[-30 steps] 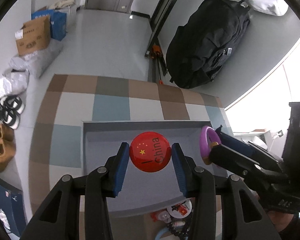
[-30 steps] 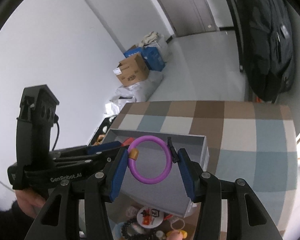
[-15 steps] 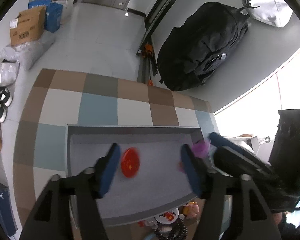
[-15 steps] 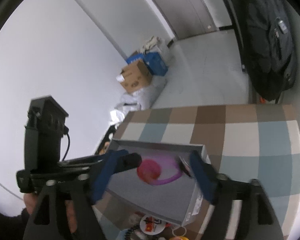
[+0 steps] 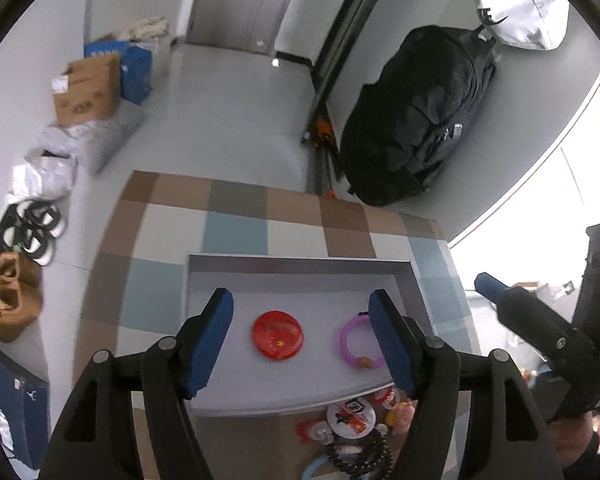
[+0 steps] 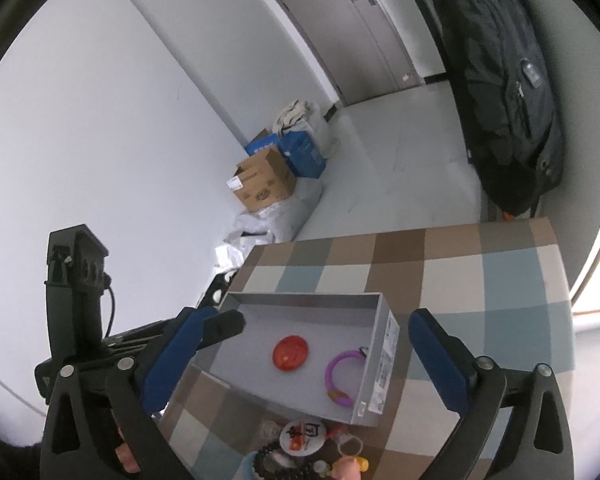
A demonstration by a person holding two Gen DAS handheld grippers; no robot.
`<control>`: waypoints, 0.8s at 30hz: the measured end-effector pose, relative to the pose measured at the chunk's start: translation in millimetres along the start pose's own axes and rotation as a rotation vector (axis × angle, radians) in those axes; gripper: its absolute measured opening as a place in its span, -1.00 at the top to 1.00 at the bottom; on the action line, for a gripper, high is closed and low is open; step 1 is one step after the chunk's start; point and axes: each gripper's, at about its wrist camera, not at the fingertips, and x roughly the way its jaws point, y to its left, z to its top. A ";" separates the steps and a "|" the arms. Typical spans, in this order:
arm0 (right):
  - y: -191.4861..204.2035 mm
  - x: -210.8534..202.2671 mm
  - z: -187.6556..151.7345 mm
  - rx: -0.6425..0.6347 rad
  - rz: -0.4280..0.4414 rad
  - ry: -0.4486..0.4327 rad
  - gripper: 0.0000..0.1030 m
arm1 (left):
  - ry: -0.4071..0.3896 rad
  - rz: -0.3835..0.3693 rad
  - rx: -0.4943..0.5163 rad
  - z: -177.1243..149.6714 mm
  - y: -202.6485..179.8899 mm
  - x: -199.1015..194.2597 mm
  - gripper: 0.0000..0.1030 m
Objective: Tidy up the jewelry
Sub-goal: 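Carry the red disc and purple ring into the grey box and open both tools, then lift both open tools out of the grey box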
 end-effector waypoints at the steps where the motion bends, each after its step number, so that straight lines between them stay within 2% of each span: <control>1: 0.2 -2.7 -0.8 -0.001 -0.003 -0.004 -1.00 | -0.013 0.011 0.004 -1.1 -0.3 -2.6 -0.29; 6: 0.8 -15.3 -6.9 -0.014 -0.053 -0.025 -1.00 | -0.082 0.044 0.030 -9.8 -7.3 -15.9 -0.59; 12: 3.0 -31.7 -18.4 -0.041 -0.104 -0.052 -1.00 | -0.086 0.066 0.064 -27.5 -15.6 -23.2 -0.60; 17: 7.8 -41.5 -34.1 -0.087 -0.134 -0.045 -1.00 | -0.068 0.069 0.050 -43.9 -16.2 -28.7 -0.60; 24: 13.3 -40.5 -62.7 -0.110 -0.111 0.062 -1.00 | -0.032 0.073 0.007 -68.5 -11.1 -34.4 -0.61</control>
